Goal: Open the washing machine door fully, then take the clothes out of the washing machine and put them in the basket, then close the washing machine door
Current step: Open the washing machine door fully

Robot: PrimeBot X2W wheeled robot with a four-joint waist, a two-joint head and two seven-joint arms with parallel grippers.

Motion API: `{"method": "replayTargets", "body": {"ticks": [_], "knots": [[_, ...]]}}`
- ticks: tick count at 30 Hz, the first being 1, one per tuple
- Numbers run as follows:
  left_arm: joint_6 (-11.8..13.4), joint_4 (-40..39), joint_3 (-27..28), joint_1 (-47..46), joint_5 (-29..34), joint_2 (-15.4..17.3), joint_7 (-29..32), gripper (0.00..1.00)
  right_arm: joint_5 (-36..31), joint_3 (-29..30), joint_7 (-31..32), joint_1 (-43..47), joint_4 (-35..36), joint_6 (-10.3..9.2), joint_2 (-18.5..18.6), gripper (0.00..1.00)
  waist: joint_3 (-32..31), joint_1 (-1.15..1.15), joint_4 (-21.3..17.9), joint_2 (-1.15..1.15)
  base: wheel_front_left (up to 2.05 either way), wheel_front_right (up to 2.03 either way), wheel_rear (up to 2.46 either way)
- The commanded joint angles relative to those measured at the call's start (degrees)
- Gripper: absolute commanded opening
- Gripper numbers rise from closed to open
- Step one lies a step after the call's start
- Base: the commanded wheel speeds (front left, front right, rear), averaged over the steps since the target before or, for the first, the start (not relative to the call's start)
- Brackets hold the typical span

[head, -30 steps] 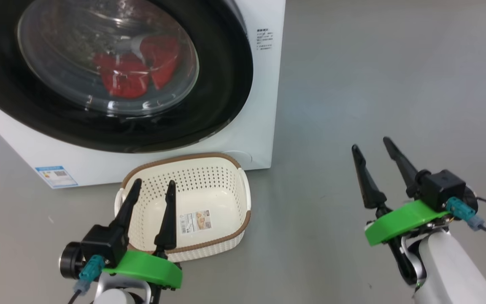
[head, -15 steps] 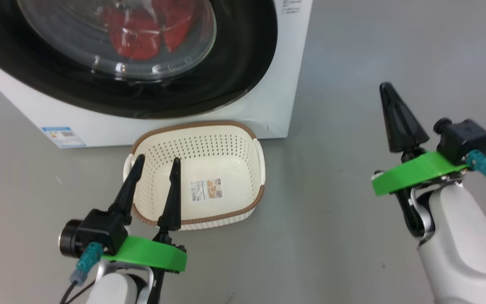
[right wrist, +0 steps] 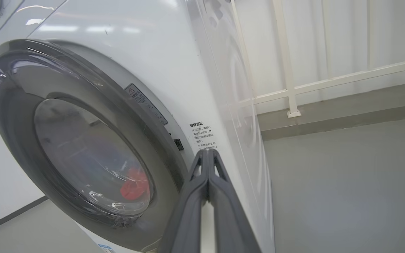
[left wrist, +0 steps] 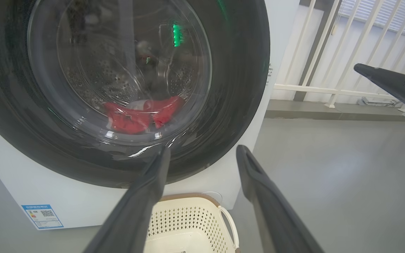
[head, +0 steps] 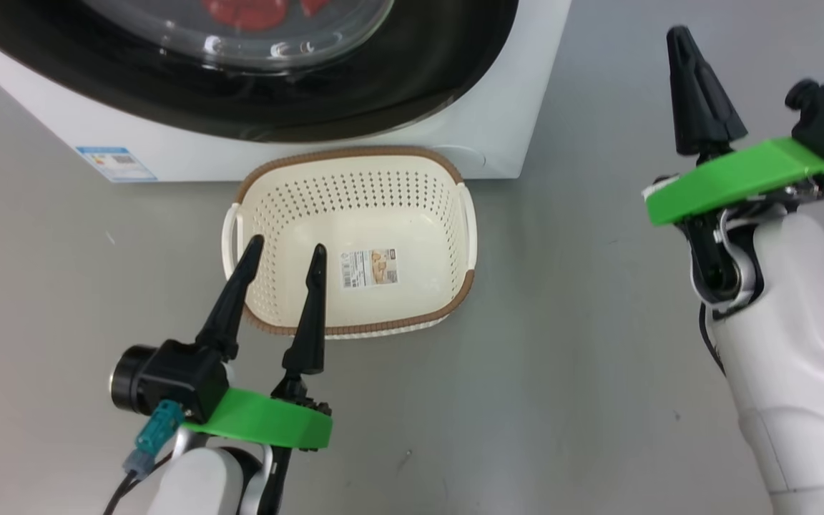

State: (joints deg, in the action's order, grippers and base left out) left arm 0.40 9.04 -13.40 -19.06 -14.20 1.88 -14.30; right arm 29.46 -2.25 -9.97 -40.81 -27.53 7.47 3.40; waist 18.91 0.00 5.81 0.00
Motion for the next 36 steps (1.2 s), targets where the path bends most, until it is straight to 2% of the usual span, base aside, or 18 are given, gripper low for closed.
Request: {"method": "replayTargets", "body": {"ticks": [1, 7, 15, 19, 25, 30, 36], "knots": [[-0.38, -1.9, 1.29, -1.91, 0.04, 1.0, -0.7, 1.0, 1.17, -1.09, 0.56, -2.15, 0.69, 0.02, -0.52, 0.0, 1.39, 0.0, 0.7, 0.0, 0.0, 0.0, 0.0], [-0.77, -2.16, 0.49, -2.57, 0.3, 1.0, -0.7, 1.0, 8.9, -2.06, 3.23, -7.99, -2.04, 0.02, -0.52, 0.0, 3.82, 0.0, 1.36, 0.0, 0.0, 0.0, 0.0], [-1.2, -2.39, -0.42, -3.51, 0.08, 1.0, -0.7, 1.0, 15.72, -2.18, 7.84, -14.2, -4.66, 0.02, -0.52, 0.0, 6.63, 0.0, 1.99, 0.0, 0.0, 0.0, 0.0], [-1.24, -2.65, -0.75, -3.89, 0.21, 1.0, -0.7, 1.0, 21.28, -1.86, 12.04, -16.96, -5.25, 0.02, -0.44, 0.0, 7.66, 0.0, 2.31, 0.0, 0.0, 0.0, 0.0], [-1.87, -2.42, -1.27, -4.32, 0.63, 1.0, -0.7, 1.0, 35.12, 0.56, 21.56, -20.99, -6.03, 0.02, -0.47, 0.0, 9.01, 0.0, 2.95, 0.0, 0.0, 0.0, 0.0], [-2.67, -2.0, -1.43, -4.61, 0.48, 0.99, -0.7, 1.0, 41.15, 1.62, 26.73, -23.61, -7.29, 0.02, -0.48, 0.0, 10.09, 0.0, 3.57, 0.0, 0.0, 0.0, 0.0], [-3.27, -1.9, -1.6, -4.93, 0.49, 0.99, -0.7, 1.0, 43.99, 1.4, 30.21, -26.36, -8.93, 0.02, -0.08, 0.0, 10.78, 0.0, 4.72, 0.0, 0.0, 0.0, 0.0]]}}
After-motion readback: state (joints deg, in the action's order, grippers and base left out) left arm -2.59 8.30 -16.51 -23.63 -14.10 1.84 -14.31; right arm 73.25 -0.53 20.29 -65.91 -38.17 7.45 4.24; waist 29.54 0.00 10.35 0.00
